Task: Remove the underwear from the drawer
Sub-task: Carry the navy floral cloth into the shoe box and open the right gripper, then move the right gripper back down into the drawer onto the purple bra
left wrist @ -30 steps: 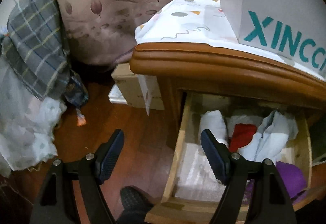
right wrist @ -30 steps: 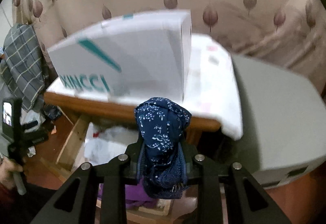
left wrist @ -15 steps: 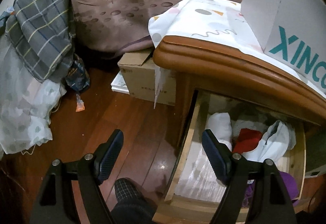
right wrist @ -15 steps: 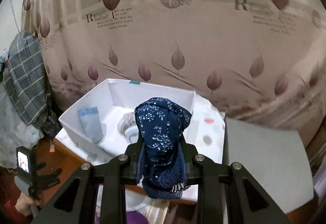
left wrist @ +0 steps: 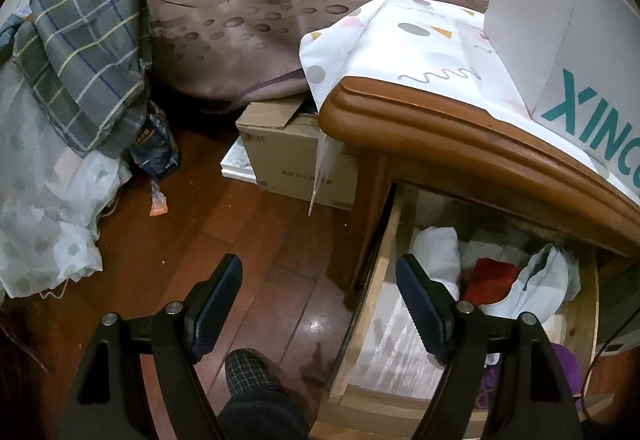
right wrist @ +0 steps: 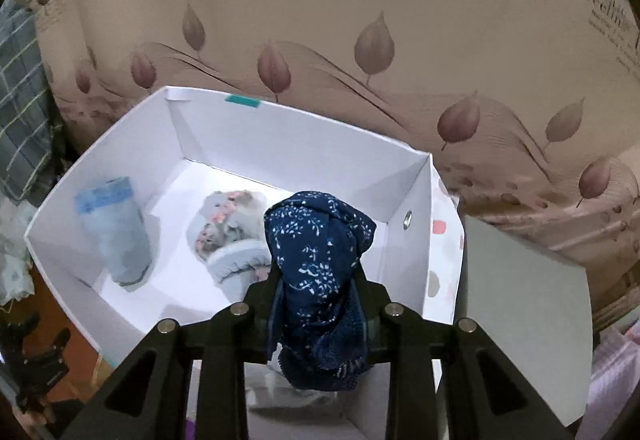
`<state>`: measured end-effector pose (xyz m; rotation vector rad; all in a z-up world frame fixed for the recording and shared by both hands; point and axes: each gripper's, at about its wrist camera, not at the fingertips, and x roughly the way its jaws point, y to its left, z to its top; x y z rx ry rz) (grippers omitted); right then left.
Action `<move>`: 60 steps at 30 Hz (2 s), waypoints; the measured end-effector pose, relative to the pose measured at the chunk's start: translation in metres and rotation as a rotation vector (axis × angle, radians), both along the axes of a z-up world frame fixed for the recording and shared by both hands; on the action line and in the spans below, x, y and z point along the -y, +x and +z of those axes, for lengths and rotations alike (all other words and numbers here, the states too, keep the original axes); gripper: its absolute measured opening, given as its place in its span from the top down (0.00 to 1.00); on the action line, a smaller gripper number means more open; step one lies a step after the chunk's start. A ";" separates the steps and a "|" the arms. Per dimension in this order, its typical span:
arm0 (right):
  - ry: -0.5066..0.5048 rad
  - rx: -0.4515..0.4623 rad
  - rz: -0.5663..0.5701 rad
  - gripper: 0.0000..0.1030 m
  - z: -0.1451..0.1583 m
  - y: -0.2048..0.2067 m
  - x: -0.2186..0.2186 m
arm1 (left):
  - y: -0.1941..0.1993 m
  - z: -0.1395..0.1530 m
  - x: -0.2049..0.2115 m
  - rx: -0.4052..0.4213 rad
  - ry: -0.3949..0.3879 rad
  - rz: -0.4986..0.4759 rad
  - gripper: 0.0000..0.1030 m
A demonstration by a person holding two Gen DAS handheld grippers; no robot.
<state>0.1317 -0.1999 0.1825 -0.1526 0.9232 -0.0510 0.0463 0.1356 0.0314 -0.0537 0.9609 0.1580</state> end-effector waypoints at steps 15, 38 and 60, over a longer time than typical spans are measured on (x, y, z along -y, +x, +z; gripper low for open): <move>-0.019 0.088 0.016 0.46 0.029 -0.031 -0.010 | 0.002 -0.001 0.004 -0.002 0.007 -0.017 0.25; 0.141 -0.167 0.100 0.39 -0.067 -0.162 -0.021 | 0.001 -0.005 0.012 -0.024 0.025 -0.051 0.25; 0.243 -0.594 -0.024 0.23 -0.248 -0.122 -0.041 | 0.005 -0.004 0.012 -0.039 -0.005 -0.058 0.25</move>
